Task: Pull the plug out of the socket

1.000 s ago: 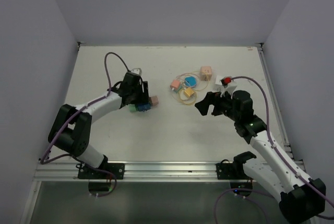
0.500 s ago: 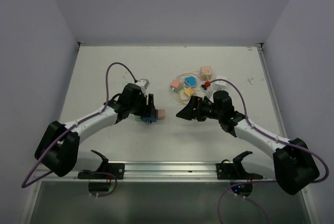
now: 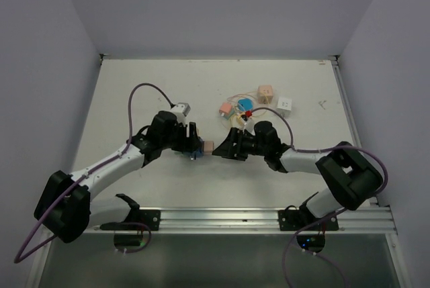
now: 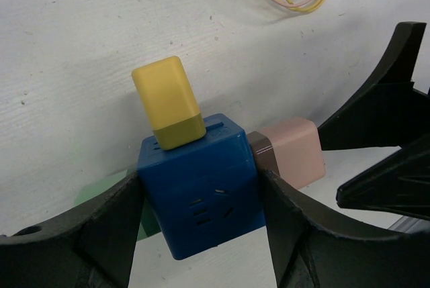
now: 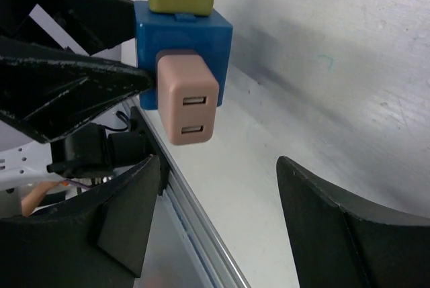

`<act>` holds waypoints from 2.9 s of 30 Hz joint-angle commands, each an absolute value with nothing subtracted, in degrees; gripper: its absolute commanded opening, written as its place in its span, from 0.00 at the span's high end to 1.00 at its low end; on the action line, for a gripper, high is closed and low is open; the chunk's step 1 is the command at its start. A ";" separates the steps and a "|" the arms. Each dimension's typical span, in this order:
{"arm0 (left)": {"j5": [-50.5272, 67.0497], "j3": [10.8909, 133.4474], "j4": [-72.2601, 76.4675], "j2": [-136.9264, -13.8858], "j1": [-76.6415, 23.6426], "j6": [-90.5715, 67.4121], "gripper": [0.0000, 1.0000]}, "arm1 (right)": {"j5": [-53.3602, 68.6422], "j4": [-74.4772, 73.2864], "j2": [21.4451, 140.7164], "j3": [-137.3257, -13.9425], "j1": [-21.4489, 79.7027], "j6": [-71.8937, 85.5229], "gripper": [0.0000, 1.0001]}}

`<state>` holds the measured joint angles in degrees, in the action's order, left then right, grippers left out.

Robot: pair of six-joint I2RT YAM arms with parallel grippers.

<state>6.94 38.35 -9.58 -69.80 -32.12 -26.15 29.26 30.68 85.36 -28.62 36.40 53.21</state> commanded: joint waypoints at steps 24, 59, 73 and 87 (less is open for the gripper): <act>6.95 36.04 -6.76 -62.58 -32.52 -28.83 1.00 | 35.42 55.54 99.05 -32.70 38.85 58.18 1.00; -8.79 48.87 -25.49 -69.70 -33.22 -28.04 1.00 | 30.50 14.33 74.09 -35.15 16.10 41.04 1.00; -2.46 46.58 -26.01 -68.38 -33.14 -21.27 1.00 | 21.72 20.12 87.97 -46.05 10.46 47.55 1.00; 2.02 42.98 -24.35 -66.88 -33.22 -18.63 1.00 | 20.56 24.35 102.03 -51.58 8.88 49.39 0.96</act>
